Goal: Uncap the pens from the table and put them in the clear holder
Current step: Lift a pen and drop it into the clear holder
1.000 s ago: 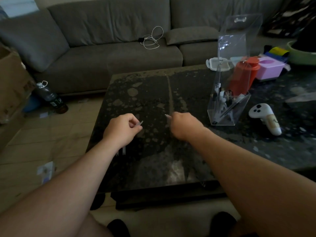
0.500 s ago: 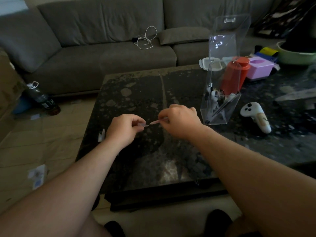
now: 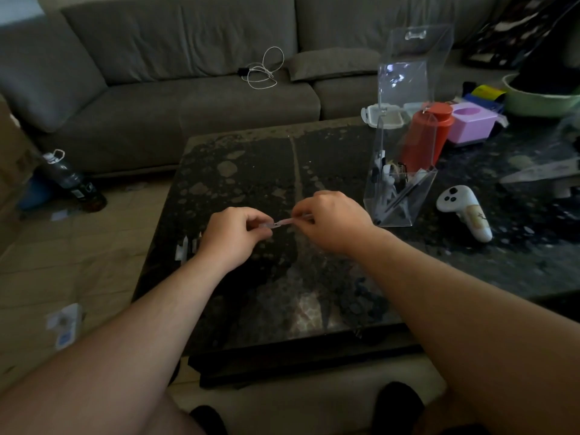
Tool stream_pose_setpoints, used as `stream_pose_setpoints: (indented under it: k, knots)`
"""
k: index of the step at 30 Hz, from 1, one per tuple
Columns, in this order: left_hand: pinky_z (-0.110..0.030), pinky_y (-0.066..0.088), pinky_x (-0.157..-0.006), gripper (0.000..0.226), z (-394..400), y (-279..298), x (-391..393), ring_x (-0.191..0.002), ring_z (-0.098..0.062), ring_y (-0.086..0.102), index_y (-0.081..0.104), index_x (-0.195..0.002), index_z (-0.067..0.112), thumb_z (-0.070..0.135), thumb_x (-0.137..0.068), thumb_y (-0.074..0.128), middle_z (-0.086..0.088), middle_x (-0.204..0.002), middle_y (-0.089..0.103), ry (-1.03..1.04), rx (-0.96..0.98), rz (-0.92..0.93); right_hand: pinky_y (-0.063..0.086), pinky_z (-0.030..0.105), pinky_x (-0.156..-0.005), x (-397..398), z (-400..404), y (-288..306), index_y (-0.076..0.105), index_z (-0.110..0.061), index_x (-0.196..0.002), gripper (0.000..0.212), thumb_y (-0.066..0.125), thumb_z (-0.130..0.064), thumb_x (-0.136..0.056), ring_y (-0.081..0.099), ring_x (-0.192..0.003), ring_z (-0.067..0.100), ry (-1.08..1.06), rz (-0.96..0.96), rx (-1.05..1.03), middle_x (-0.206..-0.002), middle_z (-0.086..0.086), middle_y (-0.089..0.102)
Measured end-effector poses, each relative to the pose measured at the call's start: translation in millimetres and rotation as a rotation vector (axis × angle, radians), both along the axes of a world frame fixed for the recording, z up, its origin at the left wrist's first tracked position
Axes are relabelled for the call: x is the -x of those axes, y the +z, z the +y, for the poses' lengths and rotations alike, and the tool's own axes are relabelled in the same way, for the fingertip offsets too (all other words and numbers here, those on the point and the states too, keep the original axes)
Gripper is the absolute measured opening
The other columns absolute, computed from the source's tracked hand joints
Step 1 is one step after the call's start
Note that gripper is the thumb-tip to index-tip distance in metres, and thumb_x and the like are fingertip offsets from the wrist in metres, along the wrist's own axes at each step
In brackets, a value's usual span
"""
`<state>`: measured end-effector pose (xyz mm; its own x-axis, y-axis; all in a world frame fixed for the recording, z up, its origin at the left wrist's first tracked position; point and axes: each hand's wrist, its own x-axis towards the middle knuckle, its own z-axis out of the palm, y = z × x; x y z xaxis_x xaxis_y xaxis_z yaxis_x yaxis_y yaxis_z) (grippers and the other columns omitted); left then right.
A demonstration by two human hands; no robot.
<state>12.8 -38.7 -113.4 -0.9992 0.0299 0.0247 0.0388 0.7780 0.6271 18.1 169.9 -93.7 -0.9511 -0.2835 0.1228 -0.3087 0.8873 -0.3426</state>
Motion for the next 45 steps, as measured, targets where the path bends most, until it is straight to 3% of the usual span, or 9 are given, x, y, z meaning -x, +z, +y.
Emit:
stream_pose_setpoints:
  k: [11,19,23,26,29,32,35,40,45]
  knots:
    - [-0.022,0.046,-0.079,0.014,15.9,5.8,-7.1,-0.088,0.003,0.063,0.079,-0.1,0.038,0.027,-0.092,0.08,0.02,-0.089,0.072,-0.084,0.017,0.083,0.052,0.035,-0.068,3.9,3.0,-0.7,0.073,-0.047,-0.102,0.014,0.065,-0.056,-0.095,0.064,-0.09,0.016,-0.045,0.066,-0.048,-0.096,-0.014,0.068]
    - [-0.012,0.041,-0.079,0.019,23.7,8.6,-9.2,-0.09,-0.003,0.06,0.082,-0.107,0.033,0.02,-0.093,0.078,0.015,-0.097,0.068,-0.194,0.06,0.241,0.056,0.038,-0.08,1.6,12.1,-9.2,0.073,-0.047,-0.104,0.023,0.063,-0.063,-0.092,0.066,-0.092,0.013,-0.066,0.005,0.115,-0.094,-0.015,0.071]
    - [-0.019,0.041,-0.075,0.015,34.3,5.0,-10.6,-0.09,-0.004,0.061,0.08,-0.106,0.034,0.027,-0.093,0.078,0.015,-0.097,0.068,-0.214,0.115,0.219,0.038,0.047,-0.089,2.5,13.3,-7.4,0.069,-0.05,-0.113,0.021,0.057,-0.058,-0.098,0.057,-0.109,0.021,-0.044,-0.017,-0.032,-0.105,-0.011,0.069]
    - [-0.009,0.04,-0.067,0.011,42.4,1.5,-11.7,-0.081,0.004,0.064,0.074,-0.097,0.036,0.03,-0.091,0.081,0.018,-0.086,0.069,-0.148,0.017,0.189,0.035,0.049,-0.087,1.6,13.5,-6.1,0.065,-0.052,-0.122,0.022,0.053,-0.05,-0.103,0.052,-0.114,0.025,-0.012,-0.004,-0.077,-0.112,-0.008,0.068]
    - [-0.015,0.047,-0.062,0.02,44.4,-1.8,-7.7,-0.078,0.009,0.065,0.065,-0.094,0.035,0.028,-0.089,0.083,0.014,-0.084,0.073,-0.061,-0.213,0.162,0.049,0.048,-0.09,0.0,14.2,-2.1,0.07,-0.042,-0.115,0.019,0.055,-0.041,-0.102,0.057,-0.099,0.022,0.037,0.015,0.056,-0.097,-0.009,0.07]
    - [-0.027,0.052,-0.066,0.02,50.8,-1.5,-4.4,-0.075,0.001,0.07,0.063,-0.097,0.031,0.026,-0.092,0.081,0.008,-0.084,0.077,0.003,-0.447,0.114,0.053,0.039,-0.08,-2.3,16.3,11.2,0.073,-0.028,-0.109,0.014,0.061,-0.03,-0.101,0.064,-0.087,0.018,0.026,0.053,0.203,-0.088,-0.007,0.071]
    - [-0.033,0.056,-0.079,0.008,62.1,-1.0,-4.3,-0.079,0.002,0.07,0.066,-0.098,0.03,0.033,-0.097,0.074,0.014,-0.085,0.076,-0.031,-0.465,0.09,0.051,0.033,-0.077,-6.4,27.4,32.7,0.068,-0.026,-0.12,0.019,0.061,-0.028,-0.102,0.065,-0.09,0.013,-0.061,0.147,0.352,-0.1,-0.007,0.07]
    - [-0.015,0.045,-0.074,0.013,86.0,-0.1,-14.2,-0.088,0.005,0.064,0.06,-0.109,0.04,0.037,-0.1,0.069,0.013,-0.095,0.072,-0.139,-0.375,0.04,0.057,0.021,-0.076,-17.1,64.8,77.2,0.057,-0.03,-0.112,0.016,0.066,-0.026,-0.1,0.064,-0.092,-0.003,-0.283,0.414,0.673,-0.103,-0.015,0.064]
    - [-0.013,0.045,-0.077,0.026,97.4,0.3,-22.1,-0.093,0.011,0.059,0.056,-0.122,0.044,0.037,-0.1,0.068,0.018,-0.095,0.071,-0.265,-0.284,0.059,0.039,-0.001,-0.064,-18.3,101.9,85.6,0.05,-0.023,-0.131,0.037,0.069,-0.016,-0.099,0.061,-0.074,-0.014,-0.478,0.694,0.706,-0.101,-0.011,0.068]
